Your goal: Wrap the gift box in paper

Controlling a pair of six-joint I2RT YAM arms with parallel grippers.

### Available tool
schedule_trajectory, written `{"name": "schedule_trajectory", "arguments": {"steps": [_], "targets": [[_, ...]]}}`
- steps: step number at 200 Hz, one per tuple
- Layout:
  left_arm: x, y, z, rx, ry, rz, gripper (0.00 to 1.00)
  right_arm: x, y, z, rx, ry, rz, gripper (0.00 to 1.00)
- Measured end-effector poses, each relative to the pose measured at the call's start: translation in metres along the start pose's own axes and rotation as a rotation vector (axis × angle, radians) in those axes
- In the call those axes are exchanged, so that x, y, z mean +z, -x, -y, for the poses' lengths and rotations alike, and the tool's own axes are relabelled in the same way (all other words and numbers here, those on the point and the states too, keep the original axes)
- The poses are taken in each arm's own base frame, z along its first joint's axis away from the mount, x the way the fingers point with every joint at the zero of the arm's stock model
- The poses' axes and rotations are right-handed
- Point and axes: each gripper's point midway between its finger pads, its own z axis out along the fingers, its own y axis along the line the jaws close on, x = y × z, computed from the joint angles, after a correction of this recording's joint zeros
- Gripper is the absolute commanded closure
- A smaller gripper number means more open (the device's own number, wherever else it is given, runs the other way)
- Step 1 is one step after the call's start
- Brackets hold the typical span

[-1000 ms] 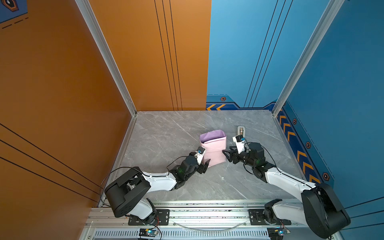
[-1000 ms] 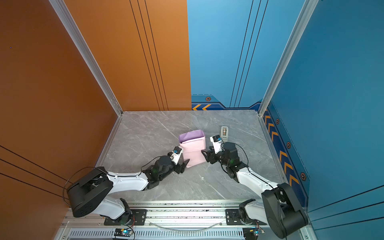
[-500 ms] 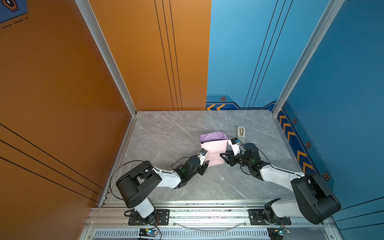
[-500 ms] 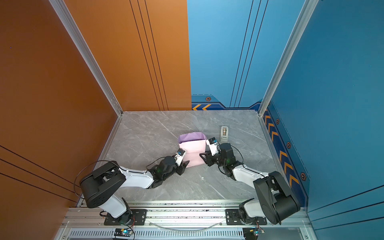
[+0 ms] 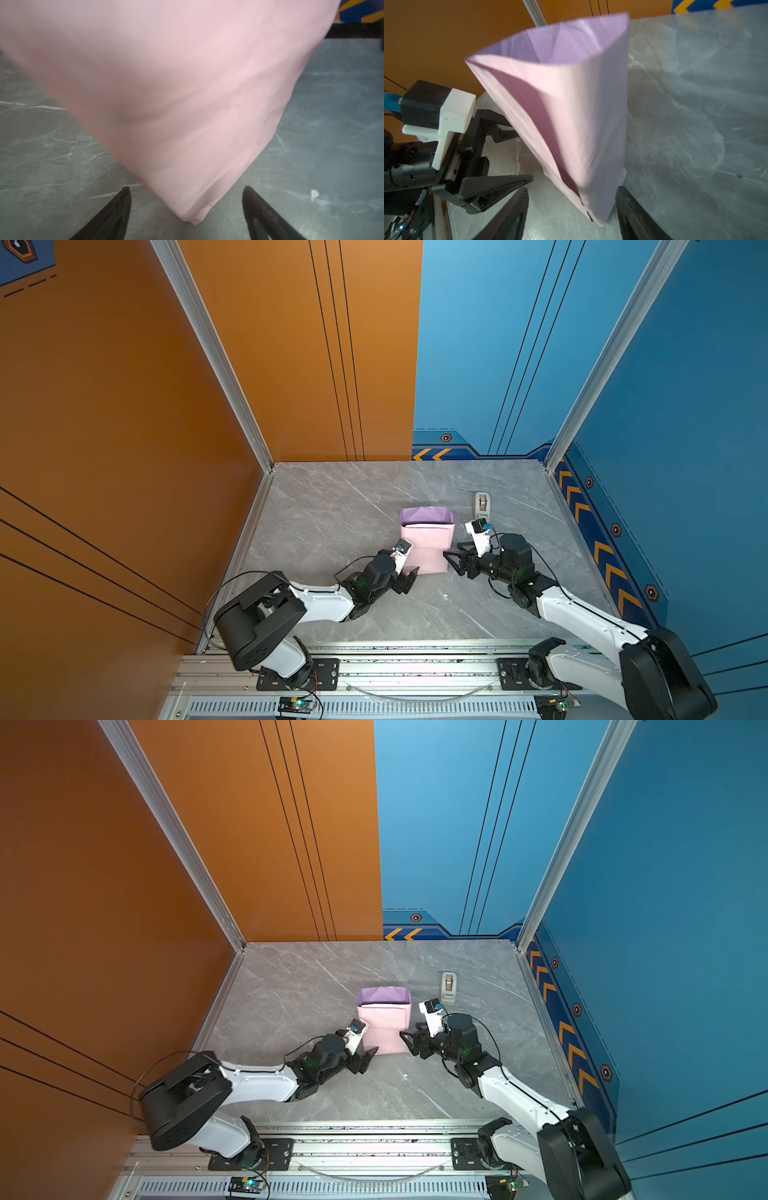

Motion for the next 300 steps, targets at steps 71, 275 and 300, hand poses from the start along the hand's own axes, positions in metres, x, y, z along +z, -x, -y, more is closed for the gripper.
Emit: {"name": "schedule_trajectory", "arguments": {"steps": [71,275,300], "targets": [[-0.019,0.065,-0.023,-0.158,0.007,0.101,0.12,0.013,0.055,-0.007,0.002,0.034,0.025,0.28],[0.017,0.061,-0.056,-0.436,0.009,0.042,0.55,0.066,0.02,0.034,0.057,-0.136,-0.155,0.59],[0.018,0.061,-0.052,-0.422,0.041,0.017,0.59,0.065,0.02,0.036,0.042,-0.193,-0.148,0.4]]}}
